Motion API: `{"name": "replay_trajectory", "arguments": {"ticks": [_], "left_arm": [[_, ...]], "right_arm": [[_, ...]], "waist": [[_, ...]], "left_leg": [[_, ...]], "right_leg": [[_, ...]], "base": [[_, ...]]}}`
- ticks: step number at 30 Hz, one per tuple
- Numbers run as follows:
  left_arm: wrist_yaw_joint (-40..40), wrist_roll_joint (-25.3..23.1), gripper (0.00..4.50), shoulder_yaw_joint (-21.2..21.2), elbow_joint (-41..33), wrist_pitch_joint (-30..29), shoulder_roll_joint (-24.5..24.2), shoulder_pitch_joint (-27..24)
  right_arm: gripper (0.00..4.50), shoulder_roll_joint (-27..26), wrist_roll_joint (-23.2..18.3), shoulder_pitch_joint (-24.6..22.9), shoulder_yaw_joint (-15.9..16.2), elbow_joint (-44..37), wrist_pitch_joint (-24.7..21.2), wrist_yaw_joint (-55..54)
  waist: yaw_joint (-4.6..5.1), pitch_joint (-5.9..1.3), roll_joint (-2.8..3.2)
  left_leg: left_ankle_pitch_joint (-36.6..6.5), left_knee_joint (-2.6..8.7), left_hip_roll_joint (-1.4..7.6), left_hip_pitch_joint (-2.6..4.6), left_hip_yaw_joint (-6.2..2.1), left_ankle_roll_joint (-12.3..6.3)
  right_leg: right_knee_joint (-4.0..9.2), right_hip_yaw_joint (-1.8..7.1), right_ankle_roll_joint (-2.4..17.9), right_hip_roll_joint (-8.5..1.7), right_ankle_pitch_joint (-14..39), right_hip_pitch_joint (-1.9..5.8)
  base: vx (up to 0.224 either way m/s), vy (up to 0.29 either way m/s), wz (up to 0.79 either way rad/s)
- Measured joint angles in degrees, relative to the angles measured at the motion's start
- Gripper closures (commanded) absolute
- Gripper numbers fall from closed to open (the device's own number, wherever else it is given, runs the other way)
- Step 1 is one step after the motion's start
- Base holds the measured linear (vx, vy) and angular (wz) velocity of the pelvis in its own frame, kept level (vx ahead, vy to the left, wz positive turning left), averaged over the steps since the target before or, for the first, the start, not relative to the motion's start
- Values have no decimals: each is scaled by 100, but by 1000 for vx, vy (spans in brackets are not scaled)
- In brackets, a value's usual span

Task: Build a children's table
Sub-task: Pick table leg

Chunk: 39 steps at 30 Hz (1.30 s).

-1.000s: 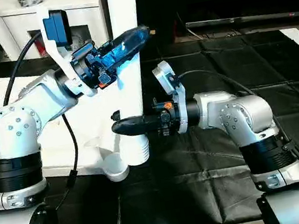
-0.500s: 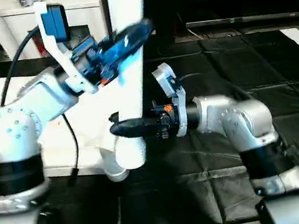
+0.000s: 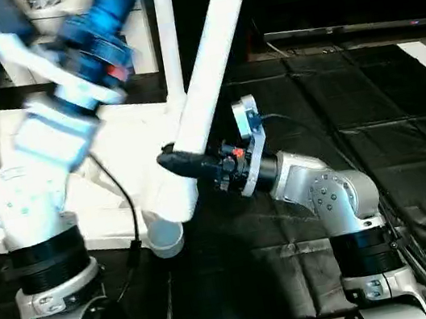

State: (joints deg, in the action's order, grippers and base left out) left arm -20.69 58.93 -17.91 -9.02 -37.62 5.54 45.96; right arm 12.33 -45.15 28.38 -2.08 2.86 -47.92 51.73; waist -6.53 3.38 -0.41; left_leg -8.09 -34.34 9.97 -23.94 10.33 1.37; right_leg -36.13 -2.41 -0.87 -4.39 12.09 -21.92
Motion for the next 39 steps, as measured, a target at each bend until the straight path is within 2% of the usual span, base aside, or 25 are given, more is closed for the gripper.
{"name": "replay_trajectory", "arguments": {"ticks": [4, 6, 7, 10, 13, 15, 22, 28, 31, 34, 37, 39], "left_arm": [[505, -1025, 153, 200, 292, 59, -642, -56], [689, -1577, 153, 451, 488, 89, -861, -137], [795, -1979, 153, 691, 632, 141, -1020, -190], [853, -2756, 153, 1464, 821, 172, -1401, -378], [699, -3026, 153, 2097, 725, 149, -1448, -415], [610, -3181, 153, 2456, 636, 155, -1415, -415], [582, -3648, 153, 2936, 459, 213, -1327, -427], [631, -4027, 153, 3048, 402, 528, -1287, -674], [449, -4091, 153, 3025, 398, 844, -1563, -908], [-52, -3823, 153, 2559, 395, 968, -1930, -1260], [-562, -3542, 153, 1933, 443, 970, -2431, -1562], [-913, -3422, 153, 1739, 444, 1017, -2761, -1736]], "right_arm": [[261, 35, 214, -92, 26, -108, 195, -71], [261, 99, 327, -93, 46, -137, 278, -70], [261, 154, 423, -92, 94, -171, 357, -68], [261, 299, 686, -92, 306, -174, 543, -60], [261, 338, 858, -89, 460, -147, 662, -43], [261, 380, 958, -85, 529, -105, 746, 6], [261, 571, 1209, -96, 639, 31, 1038, 161], [261, 556, 1409, -124, 706, 193, 1268, 145], [261, 377, 1499, -126, 699, 265, 1338, -123], [261, 78, 1551, -123, 649, 303, 1541, -452], [261, -202, 1555, -122, 512, 304, 1713, -721], [261, -319, 1604, -164, 503, 298, 1831, -853]], "waist": [[-3, 3, -48], [-15, 14, -97], [-20, 18, -130], [-16, 14, -194], [-35, 9, -287], [-46, 11, -305], [-7, 13, -307], [1, 10, -289], [13, 4, -220], [48, 1, -177], [82, 24, -80], [77, 17, -52]], "left_leg": [[0, 4, 0, 0, -2, 1], [1, 5, 0, 0, -2, 2], [1, 6, 0, -1, -2, 2], [1, 6, 0, -9, -1, 3], [2, 7, 0, -12, 1, 3], [1, 6, -1, -13, 8, 2], [1, 8, 2, -7, 12, 2], [1, 8, 2, -5, 8, 2], [1, 6, 1, -5, 4, 2], [2, 17, 3, -1, 2, 4], [3, 17, 4, -3, -4, 6], [2, 19, 3, -2, -4, 6]], "right_leg": [[5, 1, -68, 0, 13, 0], [6, 2, -75, 0, 13, 0], [7, 1, -78, 0, 12, -1], [21, 2, -84, 0, 8, -2], [22, 1, -60, -2, -6, -2], [27, 4, -58, -4, -6, -1], [17, 5, -54, -5, -9, -4], [17, 3, -45, -4, -15, -3], [18, 3, -38, -3, -20, -3], [9, 1, -38, 2, -19, -13], [3, 0, -36, 6, -20, -19], [3, 0, -35, 5, -19, -18]], "base": [[0, 0, 0], [0, 0, 0], [0, 0, 0], [0, 0, 0], [0, 0, 0], [0, 0, 0], [0, 0, 0], [0, 0, 0], [0, 0, 0], [0, 0, 0], [0, 0, 0], [0, 0, 0]]}}
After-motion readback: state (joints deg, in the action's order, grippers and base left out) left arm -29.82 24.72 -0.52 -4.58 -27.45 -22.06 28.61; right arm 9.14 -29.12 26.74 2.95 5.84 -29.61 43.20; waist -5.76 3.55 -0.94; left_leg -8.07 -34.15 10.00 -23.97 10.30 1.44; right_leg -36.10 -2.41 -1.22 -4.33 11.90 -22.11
